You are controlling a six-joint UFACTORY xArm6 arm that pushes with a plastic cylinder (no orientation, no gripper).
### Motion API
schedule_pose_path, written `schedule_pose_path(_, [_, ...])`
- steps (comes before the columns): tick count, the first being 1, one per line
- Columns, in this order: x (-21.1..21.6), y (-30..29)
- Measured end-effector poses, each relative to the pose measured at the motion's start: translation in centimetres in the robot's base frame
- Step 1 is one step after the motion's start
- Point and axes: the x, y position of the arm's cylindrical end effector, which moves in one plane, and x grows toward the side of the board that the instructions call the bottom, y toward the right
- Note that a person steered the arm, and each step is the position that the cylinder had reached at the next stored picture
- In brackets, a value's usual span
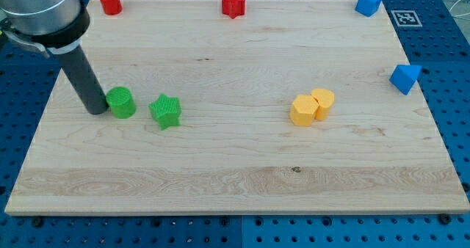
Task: Slide the green circle and green star down a bit
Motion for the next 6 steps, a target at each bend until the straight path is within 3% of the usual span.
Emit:
schedule_pose_path(2, [0.0, 3.1])
schedule_pose_path(4, [-1.8, 2.1])
schedule_pose_path(6, [-2.4, 6.3])
